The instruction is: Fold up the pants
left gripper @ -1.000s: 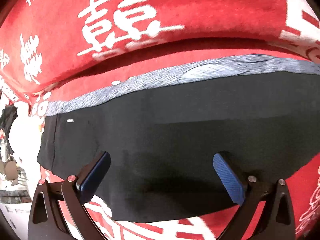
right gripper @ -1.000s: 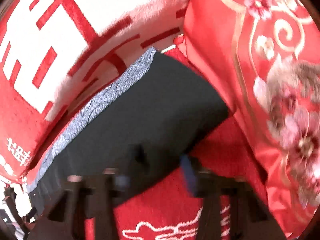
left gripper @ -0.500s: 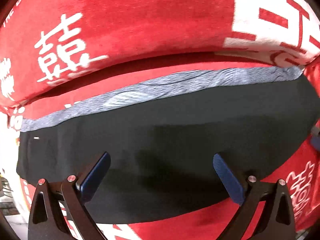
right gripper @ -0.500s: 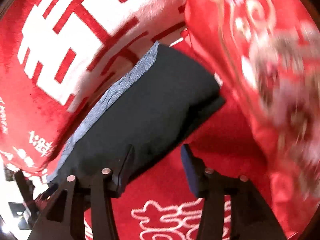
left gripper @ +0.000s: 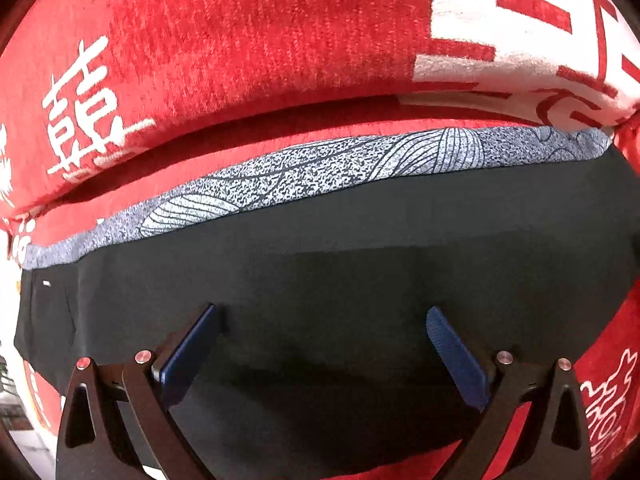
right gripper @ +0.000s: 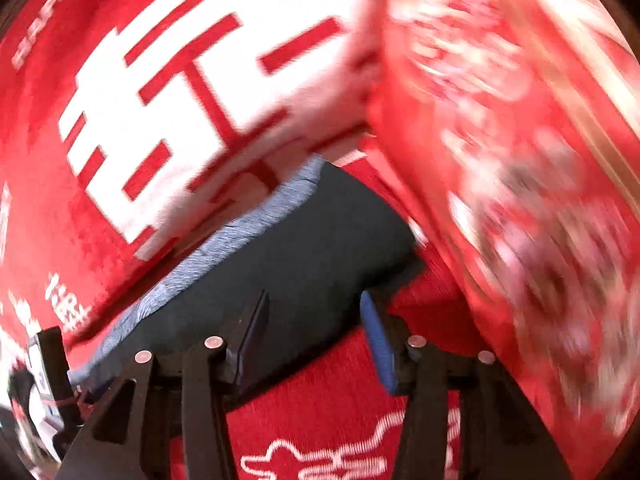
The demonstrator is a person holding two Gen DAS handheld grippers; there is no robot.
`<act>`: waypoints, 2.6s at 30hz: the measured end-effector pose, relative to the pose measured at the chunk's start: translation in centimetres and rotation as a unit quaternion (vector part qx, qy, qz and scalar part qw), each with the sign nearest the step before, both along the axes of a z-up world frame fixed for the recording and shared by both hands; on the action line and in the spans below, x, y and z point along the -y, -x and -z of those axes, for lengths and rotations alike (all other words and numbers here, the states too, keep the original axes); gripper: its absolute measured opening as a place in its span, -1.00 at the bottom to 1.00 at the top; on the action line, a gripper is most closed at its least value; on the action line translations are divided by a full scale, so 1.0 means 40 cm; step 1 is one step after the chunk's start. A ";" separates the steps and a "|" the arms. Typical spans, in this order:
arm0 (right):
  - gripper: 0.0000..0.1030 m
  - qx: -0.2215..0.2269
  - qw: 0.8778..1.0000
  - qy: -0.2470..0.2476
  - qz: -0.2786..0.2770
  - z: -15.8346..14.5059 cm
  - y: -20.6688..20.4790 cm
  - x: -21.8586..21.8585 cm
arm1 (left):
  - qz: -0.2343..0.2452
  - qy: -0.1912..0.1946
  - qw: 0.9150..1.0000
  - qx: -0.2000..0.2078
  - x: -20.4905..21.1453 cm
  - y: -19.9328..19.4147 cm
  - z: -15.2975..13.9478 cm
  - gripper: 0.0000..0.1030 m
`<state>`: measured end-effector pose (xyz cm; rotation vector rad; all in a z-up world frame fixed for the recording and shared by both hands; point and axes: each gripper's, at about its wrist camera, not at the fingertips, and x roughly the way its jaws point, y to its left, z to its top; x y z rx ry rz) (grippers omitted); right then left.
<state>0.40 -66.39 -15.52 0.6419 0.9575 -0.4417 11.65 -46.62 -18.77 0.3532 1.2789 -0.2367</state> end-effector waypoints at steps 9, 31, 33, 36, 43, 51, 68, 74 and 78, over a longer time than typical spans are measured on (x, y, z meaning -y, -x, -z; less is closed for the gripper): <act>-0.04 -0.018 0.995 -0.084 0.053 0.041 0.038 0.055 | -0.006 -0.003 1.000 -0.004 0.022 0.010 -0.012 1.00; 0.03 0.002 0.981 -0.184 0.061 0.112 0.101 0.008 | -0.014 0.005 1.000 -0.010 -0.007 -0.004 0.004 1.00; 0.03 0.010 0.980 -0.186 0.072 0.109 0.093 0.021 | -0.011 0.003 1.000 -0.009 -0.012 -0.008 0.008 1.00; 0.06 0.039 0.979 -0.188 0.070 0.093 0.036 0.042 | -0.006 -0.002 1.000 -0.006 -0.008 -0.008 0.006 1.00; 0.06 0.030 0.983 -0.175 0.044 0.079 0.030 0.016 | 0.002 -0.004 1.000 -0.002 -0.003 -0.006 0.004 1.00; 0.03 0.052 0.978 -0.191 0.065 0.108 0.115 0.007 | 0.011 -0.002 1.000 0.002 -0.011 -0.010 0.009 1.00; -0.71 0.077 0.975 -0.193 0.078 0.134 0.015 0.054 | 0.029 -0.003 1.000 0.000 0.014 -0.012 0.003 0.94; -0.71 0.078 0.985 -0.146 0.040 0.058 -0.012 0.028 | 0.058 0.091 0.994 -0.030 0.058 -0.021 -0.085 0.21; -0.71 0.083 0.992 -0.100 -0.004 -0.009 -0.019 -0.005 | 0.078 0.114 0.990 -0.019 0.136 -0.022 -0.038 0.22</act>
